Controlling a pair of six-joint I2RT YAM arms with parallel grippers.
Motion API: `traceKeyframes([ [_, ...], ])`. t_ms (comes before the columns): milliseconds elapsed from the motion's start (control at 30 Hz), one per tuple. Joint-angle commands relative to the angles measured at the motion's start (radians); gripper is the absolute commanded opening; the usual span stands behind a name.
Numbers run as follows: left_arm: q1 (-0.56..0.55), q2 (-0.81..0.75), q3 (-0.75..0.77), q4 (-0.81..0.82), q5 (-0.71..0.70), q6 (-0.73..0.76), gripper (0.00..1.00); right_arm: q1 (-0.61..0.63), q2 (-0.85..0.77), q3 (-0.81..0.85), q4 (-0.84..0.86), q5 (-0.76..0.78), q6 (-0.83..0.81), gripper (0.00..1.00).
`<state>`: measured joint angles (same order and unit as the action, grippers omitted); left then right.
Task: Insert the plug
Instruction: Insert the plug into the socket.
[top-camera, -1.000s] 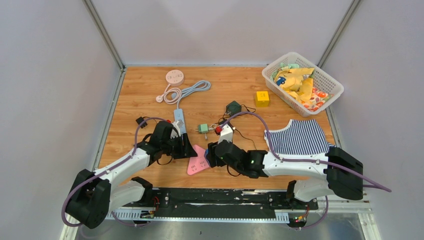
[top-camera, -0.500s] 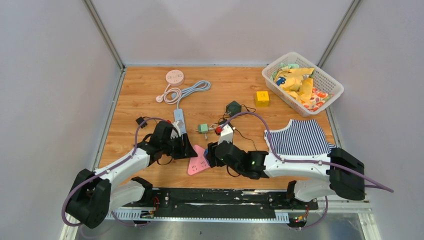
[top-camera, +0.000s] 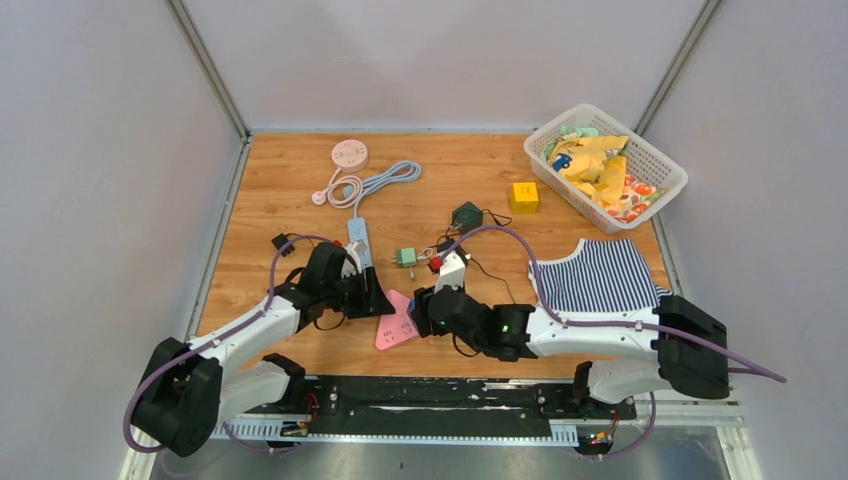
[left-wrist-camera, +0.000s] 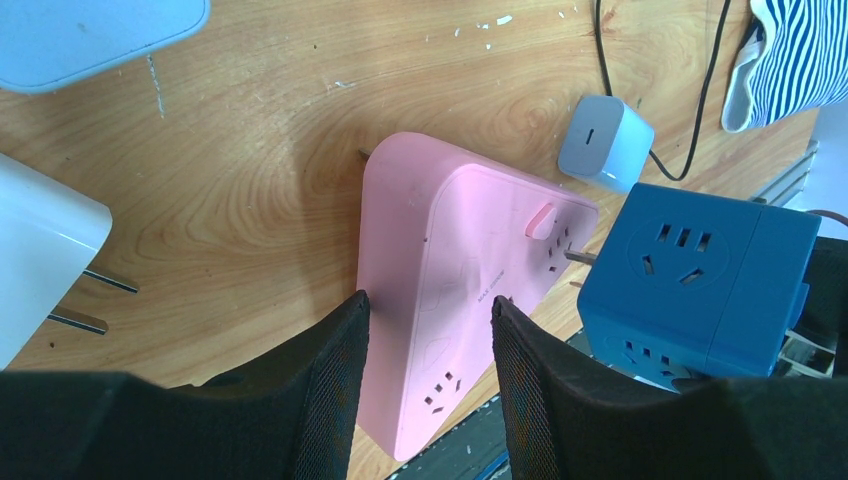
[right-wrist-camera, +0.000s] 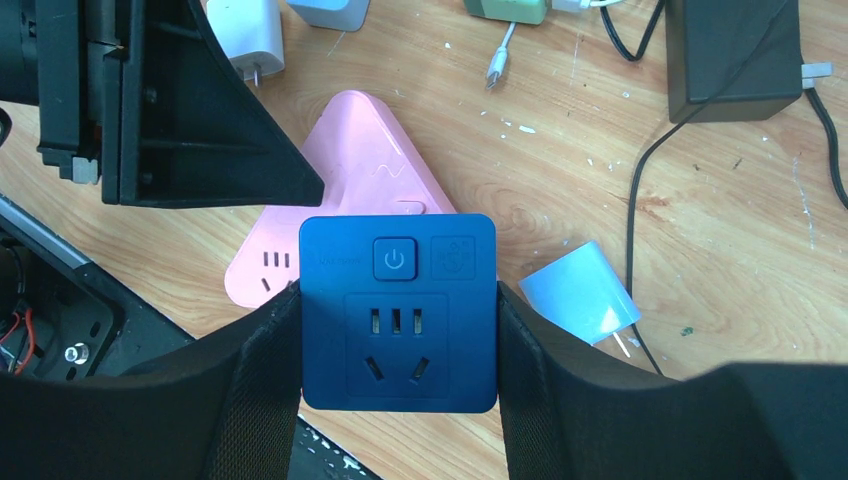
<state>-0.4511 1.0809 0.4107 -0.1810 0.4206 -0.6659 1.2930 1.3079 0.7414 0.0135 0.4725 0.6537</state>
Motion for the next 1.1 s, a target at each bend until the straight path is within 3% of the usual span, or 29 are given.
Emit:
traceKeyframes([
  [0, 0.002, 0.004, -0.012, 0.012, 0.012, -0.003, 0.50, 0.015, 0.009, -0.005, 0.008, 0.069, 0.012, 0.00],
  [1067, 0.002, 0.003, -0.012, 0.005, 0.008, -0.001, 0.50, 0.043, 0.022, -0.004, -0.067, 0.089, 0.036, 0.00],
])
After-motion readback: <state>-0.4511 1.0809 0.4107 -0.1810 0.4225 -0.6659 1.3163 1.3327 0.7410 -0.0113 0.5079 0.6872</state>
